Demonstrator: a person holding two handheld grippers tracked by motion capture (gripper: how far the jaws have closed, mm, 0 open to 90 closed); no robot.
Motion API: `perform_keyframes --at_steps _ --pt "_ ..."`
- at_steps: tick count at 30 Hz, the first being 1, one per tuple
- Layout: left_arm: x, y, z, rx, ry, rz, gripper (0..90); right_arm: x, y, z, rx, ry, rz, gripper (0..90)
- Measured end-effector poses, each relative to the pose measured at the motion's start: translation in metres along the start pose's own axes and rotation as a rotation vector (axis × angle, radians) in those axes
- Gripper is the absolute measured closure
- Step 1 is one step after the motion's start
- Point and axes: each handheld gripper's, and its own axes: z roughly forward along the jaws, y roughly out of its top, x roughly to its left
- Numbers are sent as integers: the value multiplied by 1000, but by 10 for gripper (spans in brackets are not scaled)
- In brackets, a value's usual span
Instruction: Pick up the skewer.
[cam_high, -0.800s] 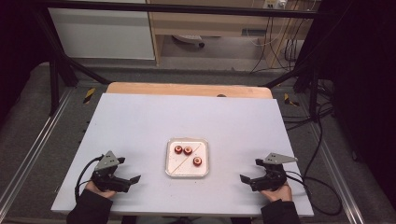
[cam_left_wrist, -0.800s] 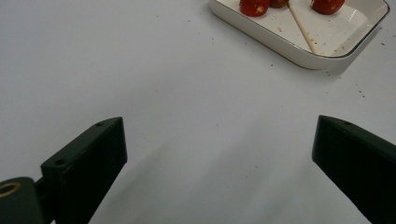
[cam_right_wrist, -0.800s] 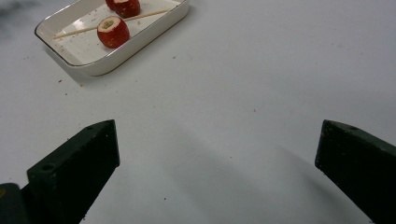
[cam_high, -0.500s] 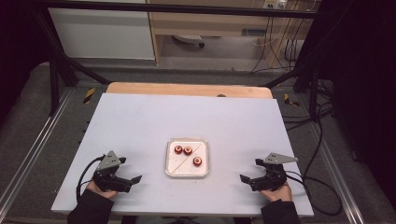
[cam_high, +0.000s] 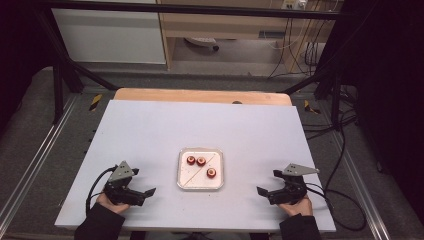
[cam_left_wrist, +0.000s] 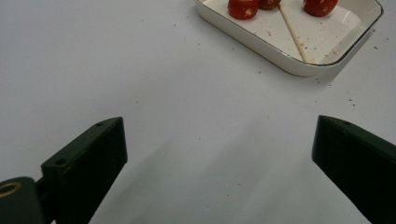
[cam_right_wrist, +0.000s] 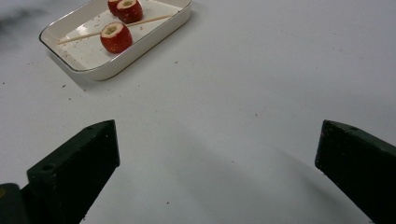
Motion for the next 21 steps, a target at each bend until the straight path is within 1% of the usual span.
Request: perform_keyframes --at_steps 4,8,14,16,21 --pt "-3 3 1 2 -2 4 34 0 0 0 -2 -1 2 4" --pt "-7 7 4 7 -5 5 34 1 0 1 8 -3 0 4" --pt "-11 13 7 18 -3 -7 35 1 0 1 5 -1 0 5" --pt "-13 17 8 21 -6 -5 35 0 0 0 5 -2 -6 5" --pt "-19 26 12 29 -7 8 36 0 0 1 8 -3 -2 4"
